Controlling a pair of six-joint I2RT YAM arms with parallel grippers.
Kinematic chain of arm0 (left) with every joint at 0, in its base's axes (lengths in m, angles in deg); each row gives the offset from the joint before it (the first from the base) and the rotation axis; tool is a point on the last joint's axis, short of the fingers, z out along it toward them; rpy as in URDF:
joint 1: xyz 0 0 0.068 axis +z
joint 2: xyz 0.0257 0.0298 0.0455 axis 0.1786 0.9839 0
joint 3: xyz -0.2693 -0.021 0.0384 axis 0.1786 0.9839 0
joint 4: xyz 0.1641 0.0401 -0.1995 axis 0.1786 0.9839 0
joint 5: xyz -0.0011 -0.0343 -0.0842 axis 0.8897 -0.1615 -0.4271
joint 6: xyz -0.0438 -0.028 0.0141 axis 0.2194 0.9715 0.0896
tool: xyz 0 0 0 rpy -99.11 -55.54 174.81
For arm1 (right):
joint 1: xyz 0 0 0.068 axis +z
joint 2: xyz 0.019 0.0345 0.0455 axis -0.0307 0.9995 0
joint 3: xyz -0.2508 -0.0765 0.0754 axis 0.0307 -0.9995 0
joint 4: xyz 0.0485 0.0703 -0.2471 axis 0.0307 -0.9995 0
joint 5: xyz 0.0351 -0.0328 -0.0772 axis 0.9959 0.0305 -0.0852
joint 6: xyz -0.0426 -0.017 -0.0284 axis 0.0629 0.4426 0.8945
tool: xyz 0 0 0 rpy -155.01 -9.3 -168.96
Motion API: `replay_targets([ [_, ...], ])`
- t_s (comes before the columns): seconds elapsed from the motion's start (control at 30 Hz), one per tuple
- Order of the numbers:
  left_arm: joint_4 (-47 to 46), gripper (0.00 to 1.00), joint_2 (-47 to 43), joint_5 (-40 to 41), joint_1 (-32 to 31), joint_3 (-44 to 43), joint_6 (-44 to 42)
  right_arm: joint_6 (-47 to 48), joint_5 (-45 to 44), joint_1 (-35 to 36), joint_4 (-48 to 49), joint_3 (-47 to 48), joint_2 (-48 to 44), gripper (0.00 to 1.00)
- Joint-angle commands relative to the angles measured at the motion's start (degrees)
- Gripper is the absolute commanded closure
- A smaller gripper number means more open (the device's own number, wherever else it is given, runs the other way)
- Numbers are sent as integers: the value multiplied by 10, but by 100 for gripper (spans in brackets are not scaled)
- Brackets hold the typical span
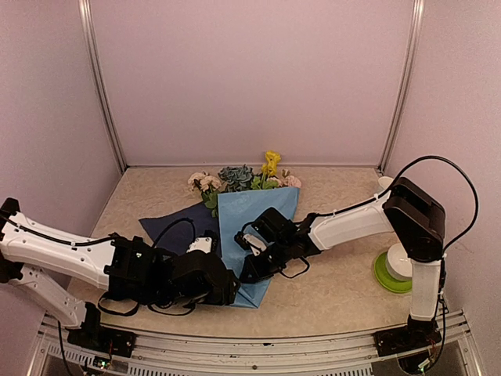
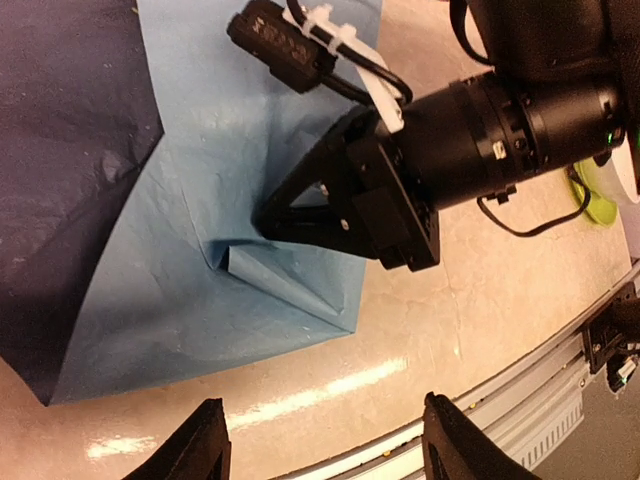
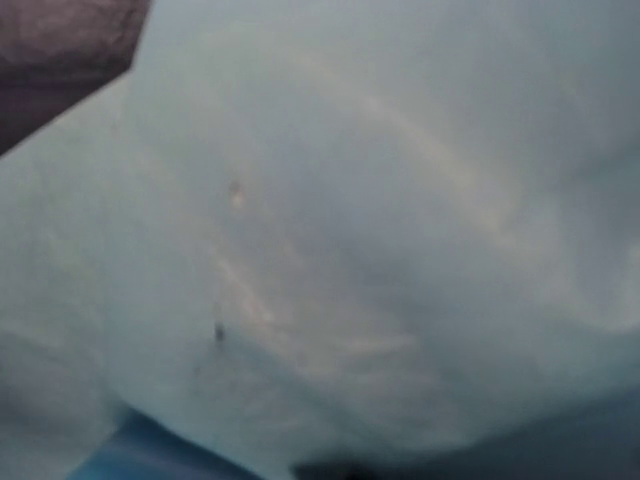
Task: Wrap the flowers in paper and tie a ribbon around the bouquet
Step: Pick up the two-thirds-folded wrapping paper from the center of the board.
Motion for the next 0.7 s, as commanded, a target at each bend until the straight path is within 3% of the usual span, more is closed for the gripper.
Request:
replay_targets([
  [0.0, -68, 36, -11, -43, -5, 80, 20, 8, -15, 11, -26, 4, -4, 87],
  [0.23, -236, 35, -124, -81, 14, 278, 121, -4, -11, 21, -5, 13, -14, 87],
  [0.4, -330, 16, -123, -134, 73, 329, 133, -6, -10, 22, -14, 16, -8, 87],
  [0.53, -352, 14, -131, -136, 98, 345, 190, -9, -14, 22, -10, 10, -19, 87],
  [0.67, -346, 17, -121, -95, 75, 345, 317, -10, -5, 22, -4, 8, -15, 87],
])
